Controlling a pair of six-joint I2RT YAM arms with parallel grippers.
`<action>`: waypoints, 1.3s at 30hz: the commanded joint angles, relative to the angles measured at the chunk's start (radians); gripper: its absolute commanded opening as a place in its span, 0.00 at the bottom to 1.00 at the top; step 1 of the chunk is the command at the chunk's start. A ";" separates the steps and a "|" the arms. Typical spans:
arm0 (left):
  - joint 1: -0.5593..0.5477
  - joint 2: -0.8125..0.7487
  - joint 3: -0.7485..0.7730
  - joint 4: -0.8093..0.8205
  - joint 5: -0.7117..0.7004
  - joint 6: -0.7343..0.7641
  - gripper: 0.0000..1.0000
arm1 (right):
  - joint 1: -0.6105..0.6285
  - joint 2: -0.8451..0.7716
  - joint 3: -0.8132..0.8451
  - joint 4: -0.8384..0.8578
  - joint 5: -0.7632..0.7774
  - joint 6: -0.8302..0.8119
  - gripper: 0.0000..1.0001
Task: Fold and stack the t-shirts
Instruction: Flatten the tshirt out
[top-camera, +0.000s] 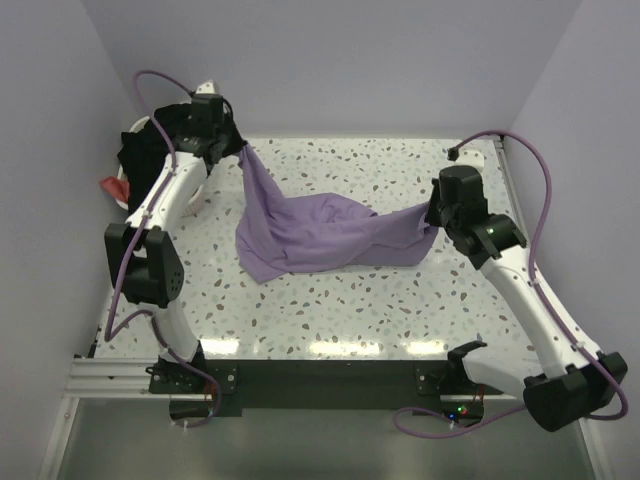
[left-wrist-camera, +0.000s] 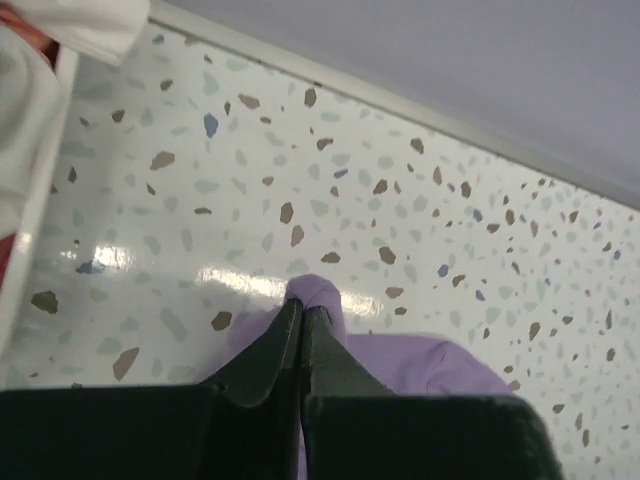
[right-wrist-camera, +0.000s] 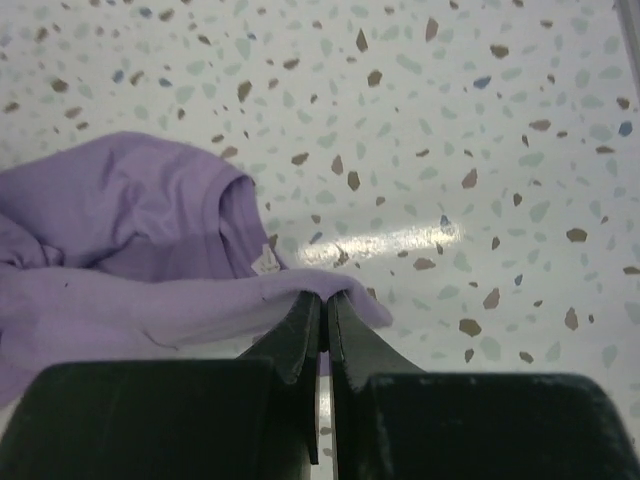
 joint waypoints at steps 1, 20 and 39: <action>0.004 0.077 0.079 -0.013 0.112 0.049 0.00 | -0.074 0.080 -0.055 0.030 -0.061 0.025 0.00; -0.266 -0.653 -1.057 0.107 -0.237 -0.397 0.45 | -0.232 0.318 -0.082 0.221 -0.354 0.139 0.00; -0.319 -0.472 -1.135 0.285 -0.262 -0.400 0.46 | -0.232 0.149 -0.139 0.191 -0.395 0.128 0.00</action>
